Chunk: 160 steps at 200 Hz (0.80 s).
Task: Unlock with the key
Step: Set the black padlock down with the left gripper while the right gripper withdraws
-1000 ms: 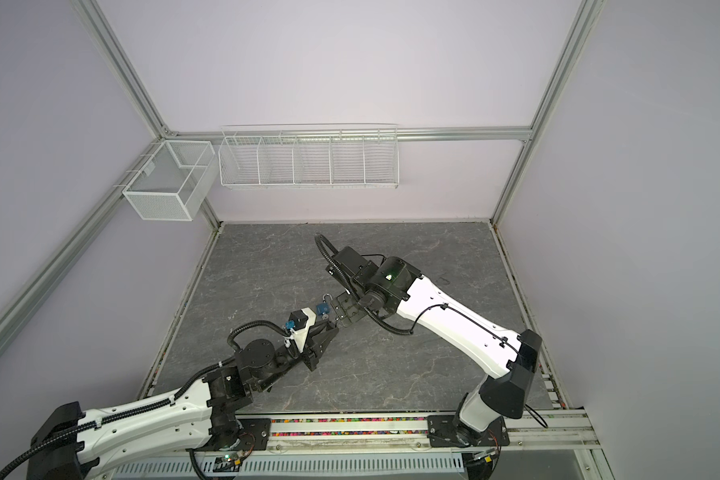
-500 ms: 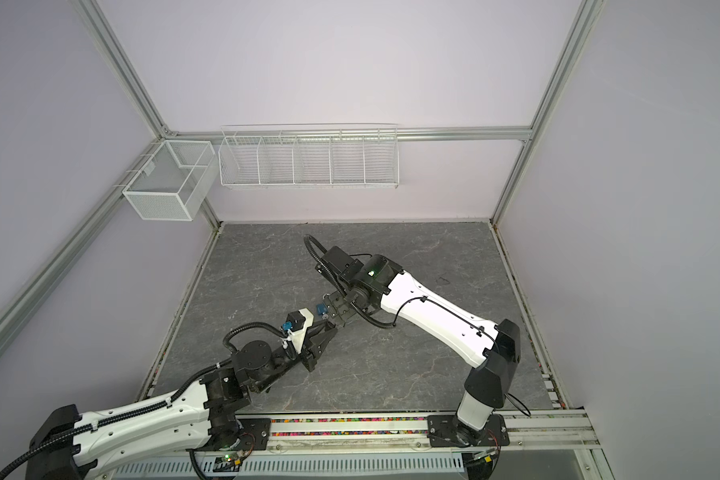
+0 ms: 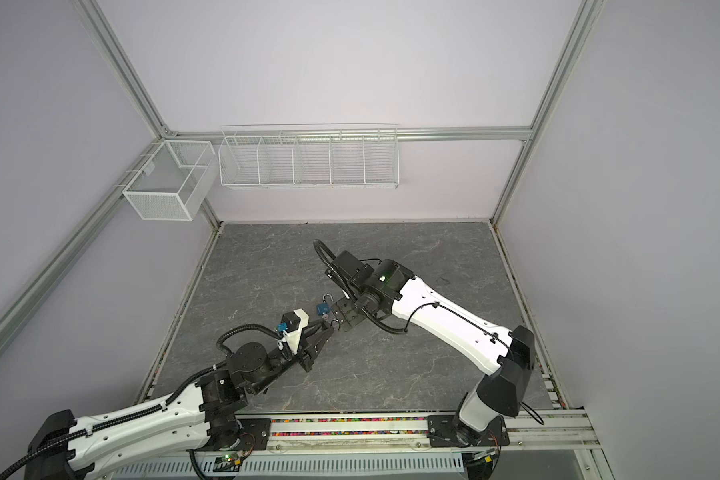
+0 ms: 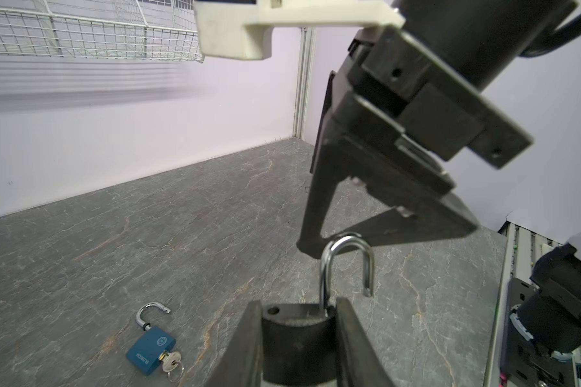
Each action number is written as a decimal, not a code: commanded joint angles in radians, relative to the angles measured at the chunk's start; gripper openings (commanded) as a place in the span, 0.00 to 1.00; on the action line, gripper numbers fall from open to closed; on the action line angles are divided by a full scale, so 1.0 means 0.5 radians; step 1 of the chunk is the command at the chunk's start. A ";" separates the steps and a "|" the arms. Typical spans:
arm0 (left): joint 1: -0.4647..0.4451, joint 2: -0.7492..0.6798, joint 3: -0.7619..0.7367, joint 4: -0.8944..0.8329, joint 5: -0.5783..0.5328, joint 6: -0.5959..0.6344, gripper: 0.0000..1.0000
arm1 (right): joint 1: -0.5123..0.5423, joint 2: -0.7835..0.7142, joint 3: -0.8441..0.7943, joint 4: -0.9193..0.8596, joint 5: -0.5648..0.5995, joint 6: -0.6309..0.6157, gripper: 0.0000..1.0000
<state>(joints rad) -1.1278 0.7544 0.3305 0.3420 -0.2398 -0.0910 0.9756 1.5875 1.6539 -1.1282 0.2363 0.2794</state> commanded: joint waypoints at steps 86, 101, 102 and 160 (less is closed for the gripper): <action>-0.003 0.577 0.326 0.069 -0.084 -0.475 0.00 | -0.411 -0.561 -0.510 0.211 -0.125 0.185 0.89; -0.004 0.747 0.479 -0.042 -0.094 -0.638 0.00 | -0.526 -0.650 -0.648 0.292 -0.175 0.244 0.89; -0.003 0.759 0.490 -0.061 -0.099 -0.648 0.00 | -0.533 -0.655 -0.654 0.297 -0.181 0.248 0.89; 0.022 1.401 1.190 -0.815 -0.278 -1.437 0.00 | -0.902 -0.830 -1.101 0.615 -0.401 0.442 0.89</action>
<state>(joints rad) -1.1267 1.3609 0.8188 0.1135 -0.3218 -0.5915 0.5827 1.2098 1.1828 -0.9165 0.1062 0.4313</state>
